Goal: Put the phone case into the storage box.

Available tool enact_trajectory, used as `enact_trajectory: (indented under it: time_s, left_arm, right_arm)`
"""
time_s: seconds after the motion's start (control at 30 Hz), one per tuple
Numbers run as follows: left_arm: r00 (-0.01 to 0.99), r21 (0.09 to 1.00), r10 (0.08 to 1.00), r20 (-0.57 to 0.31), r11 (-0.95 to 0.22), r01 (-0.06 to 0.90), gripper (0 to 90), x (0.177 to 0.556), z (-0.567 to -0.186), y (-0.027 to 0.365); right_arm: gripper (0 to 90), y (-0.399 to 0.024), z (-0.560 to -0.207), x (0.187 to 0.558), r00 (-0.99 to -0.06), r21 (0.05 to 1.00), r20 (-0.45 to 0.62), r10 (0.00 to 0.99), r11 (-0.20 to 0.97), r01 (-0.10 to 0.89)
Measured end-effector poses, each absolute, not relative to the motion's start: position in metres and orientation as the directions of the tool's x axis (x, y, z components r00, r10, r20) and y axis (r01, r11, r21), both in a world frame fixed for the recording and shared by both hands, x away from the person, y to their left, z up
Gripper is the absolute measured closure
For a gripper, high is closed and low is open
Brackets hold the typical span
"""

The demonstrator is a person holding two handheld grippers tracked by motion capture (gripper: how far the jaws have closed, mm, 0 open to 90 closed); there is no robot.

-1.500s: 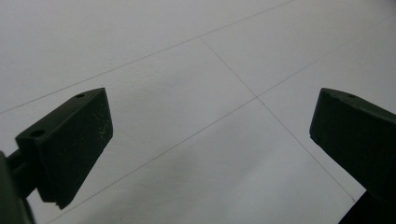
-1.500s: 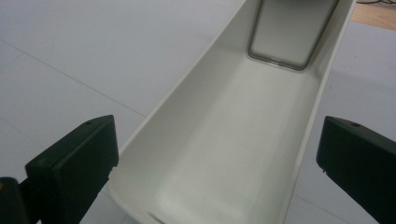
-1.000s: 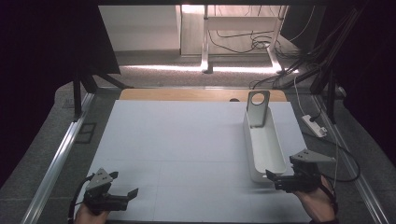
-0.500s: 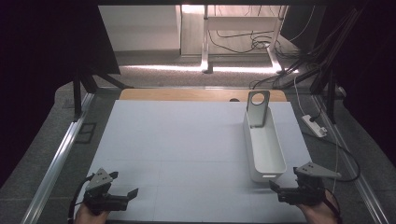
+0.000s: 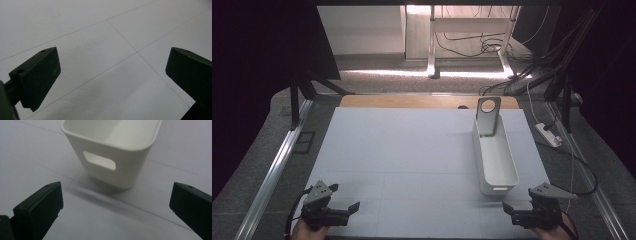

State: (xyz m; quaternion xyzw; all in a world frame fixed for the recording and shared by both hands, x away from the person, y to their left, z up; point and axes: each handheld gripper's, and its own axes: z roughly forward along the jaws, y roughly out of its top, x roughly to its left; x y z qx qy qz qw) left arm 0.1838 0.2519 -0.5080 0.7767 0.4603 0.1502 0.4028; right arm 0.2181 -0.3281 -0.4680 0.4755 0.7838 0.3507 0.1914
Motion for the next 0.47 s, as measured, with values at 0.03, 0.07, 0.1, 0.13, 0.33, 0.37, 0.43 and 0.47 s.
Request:
enact_trajectory:
  time_s: [0.03, 0.07, 0.1, 0.13, 0.33, 0.37, 0.43, 0.47]
  left_arm:
    - [0.531, 0.764, 0.836, -0.138, -0.252, 0.594, 0.6, 0.1838, -0.5080, 0.2520]
    - [0.531, 0.764, 0.836, -0.138, -0.252, 0.594, 0.6, 0.1838, -0.5080, 0.2520]
    - [0.531, 0.764, 0.836, -0.138, -0.252, 0.594, 0.6, 0.1838, -0.5080, 0.2520]
    - [0.531, 0.764, 0.836, -0.138, -0.252, 0.594, 0.6, 0.1838, -0.5080, 0.2520]
    - [0.531, 0.763, 0.836, -0.134, -0.255, 0.594, 0.7, 0.1837, -0.5081, 0.2519]
    - [0.531, 0.763, 0.836, -0.136, -0.254, 0.595, 0.7, 0.1838, -0.5080, 0.2519]
    - [0.532, 0.764, 0.836, -0.138, -0.251, 0.594, 0.7, 0.1842, -0.5079, 0.2518]
    - [0.532, 0.763, 0.835, -0.137, -0.254, 0.594, 0.7, 0.1845, -0.5078, 0.2516]
  right_arm:
    - [0.0, -0.3290, -0.4704, 0.2168, -0.471, 0.724, 0.034, 0.881, 0.303, 0.619]
    - [0.0, -0.3290, -0.4704, 0.2168, -0.471, 0.724, 0.034, 0.881, 0.303, 0.619]
    - [0.0, -0.3292, -0.4718, 0.2165, -0.473, 0.723, 0.036, 0.880, 0.304, 0.620]
    - [0.0, -0.3289, -0.4724, 0.2161, -0.470, 0.718, 0.037, 0.882, 0.304, 0.626]
    - [0.0, -0.3285, -0.4730, 0.2170, -0.460, 0.710, 0.030, 0.888, 0.305, 0.635]
    - [0.0, -0.3284, -0.4731, 0.2171, -0.461, 0.710, 0.031, 0.887, 0.305, 0.635]
    - [0.0, -0.3283, -0.4733, 0.2172, -0.462, 0.708, 0.029, 0.887, 0.307, 0.635]
    - [0.0, -0.3286, -0.4736, 0.2174, -0.462, 0.707, 0.027, 0.886, 0.310, 0.636]
